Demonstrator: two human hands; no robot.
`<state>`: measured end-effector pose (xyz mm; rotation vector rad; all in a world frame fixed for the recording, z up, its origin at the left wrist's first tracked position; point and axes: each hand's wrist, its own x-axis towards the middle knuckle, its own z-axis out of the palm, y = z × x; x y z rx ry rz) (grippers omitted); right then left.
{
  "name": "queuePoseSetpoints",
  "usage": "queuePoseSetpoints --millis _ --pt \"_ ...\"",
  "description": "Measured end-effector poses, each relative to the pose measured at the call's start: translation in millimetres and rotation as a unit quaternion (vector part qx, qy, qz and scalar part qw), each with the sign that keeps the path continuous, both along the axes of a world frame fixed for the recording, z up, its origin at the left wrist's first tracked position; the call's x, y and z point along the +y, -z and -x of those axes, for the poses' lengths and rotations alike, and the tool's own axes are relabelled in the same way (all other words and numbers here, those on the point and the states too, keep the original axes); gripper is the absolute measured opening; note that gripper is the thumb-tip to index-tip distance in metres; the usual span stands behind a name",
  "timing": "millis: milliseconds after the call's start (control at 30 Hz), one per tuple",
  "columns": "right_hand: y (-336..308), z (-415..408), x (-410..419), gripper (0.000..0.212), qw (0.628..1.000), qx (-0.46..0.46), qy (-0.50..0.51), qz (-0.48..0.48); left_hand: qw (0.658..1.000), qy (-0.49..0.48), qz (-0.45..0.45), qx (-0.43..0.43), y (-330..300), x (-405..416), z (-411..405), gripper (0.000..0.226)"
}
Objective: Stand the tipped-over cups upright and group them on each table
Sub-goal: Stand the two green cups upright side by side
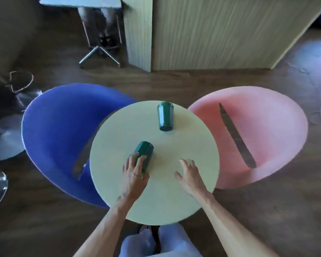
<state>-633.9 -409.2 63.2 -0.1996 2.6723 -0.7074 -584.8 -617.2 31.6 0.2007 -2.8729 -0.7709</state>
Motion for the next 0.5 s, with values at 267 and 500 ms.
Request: queuePoseSetpoints --millis 267,500 --pt "32 29 -24 0.071 0.99 -0.076 -0.109 -0.048 0.988 -0.057 -0.036 -0.138 19 -22 1 0.096" --pt "55 34 -10 0.081 0.981 -0.064 -0.147 -0.113 0.986 -0.054 -0.082 -0.133 27 -14 3 0.104"
